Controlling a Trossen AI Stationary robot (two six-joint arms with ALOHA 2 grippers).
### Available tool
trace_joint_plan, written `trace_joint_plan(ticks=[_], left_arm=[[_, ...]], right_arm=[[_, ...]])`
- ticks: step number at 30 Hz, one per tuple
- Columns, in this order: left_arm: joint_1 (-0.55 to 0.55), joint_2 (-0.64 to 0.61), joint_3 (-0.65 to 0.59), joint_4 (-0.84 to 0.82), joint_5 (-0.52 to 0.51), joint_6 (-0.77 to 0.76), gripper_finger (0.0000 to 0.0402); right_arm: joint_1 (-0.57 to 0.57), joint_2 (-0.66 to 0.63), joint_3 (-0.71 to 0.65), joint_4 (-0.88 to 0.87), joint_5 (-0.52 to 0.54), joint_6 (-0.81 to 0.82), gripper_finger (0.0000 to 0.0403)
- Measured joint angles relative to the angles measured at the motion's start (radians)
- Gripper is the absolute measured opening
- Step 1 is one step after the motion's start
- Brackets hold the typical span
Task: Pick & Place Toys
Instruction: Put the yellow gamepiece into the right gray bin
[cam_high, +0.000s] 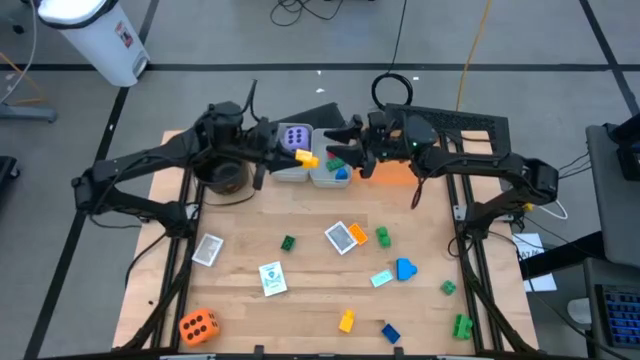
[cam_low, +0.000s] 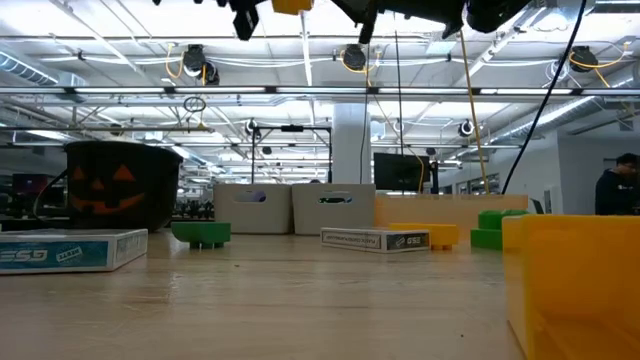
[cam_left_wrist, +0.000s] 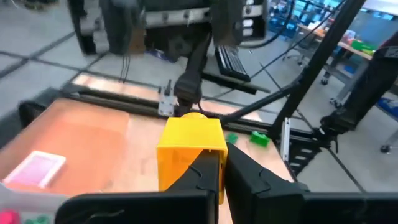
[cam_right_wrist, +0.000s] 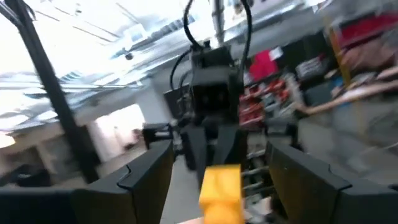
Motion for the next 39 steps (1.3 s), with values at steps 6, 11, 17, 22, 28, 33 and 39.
trace_joint_plan(ticks=[6, 11, 17, 22, 28, 33, 39], left_arm=[[0.014, 0.014, 0.000, 0.004, 0.015, -0.019, 0.0005], [0.027, 0.037, 0.000, 0.011, 0.022, -0.054, 0.0017], [0.028, 0.072, 0.000, 0.037, 0.027, -0.089, 0.0007], [0.033, 0.096, 0.000, 0.124, 0.088, -0.175, 0.0015], [0.067, 0.135, 0.000, 0.218, 0.144, -0.384, 0.0013], [0.102, 0.179, 0.000, 0.271, 0.207, -0.546, 0.0012], [0.121, 0.228, 0.000, 0.344, 0.240, -0.681, 0.0015]], right_arm=[[0.044, -0.070, 0.001, -0.168, 0.119, -0.248, 0.0247], [0.085, -0.098, 0.001, -0.224, 0.204, -0.375, 0.0247], [0.092, -0.100, 0.002, -0.234, 0.209, -0.395, 0.0247], [0.093, -0.100, 0.002, -0.275, 0.211, -0.429, 0.0247], [0.138, -0.100, 0.002, -0.305, 0.298, -0.580, 0.0247], [0.185, -0.100, 0.002, -0.320, 0.371, -0.706, 0.0247], [0.214, -0.100, 0.002, -0.378, 0.456, -0.797, 0.0247]])
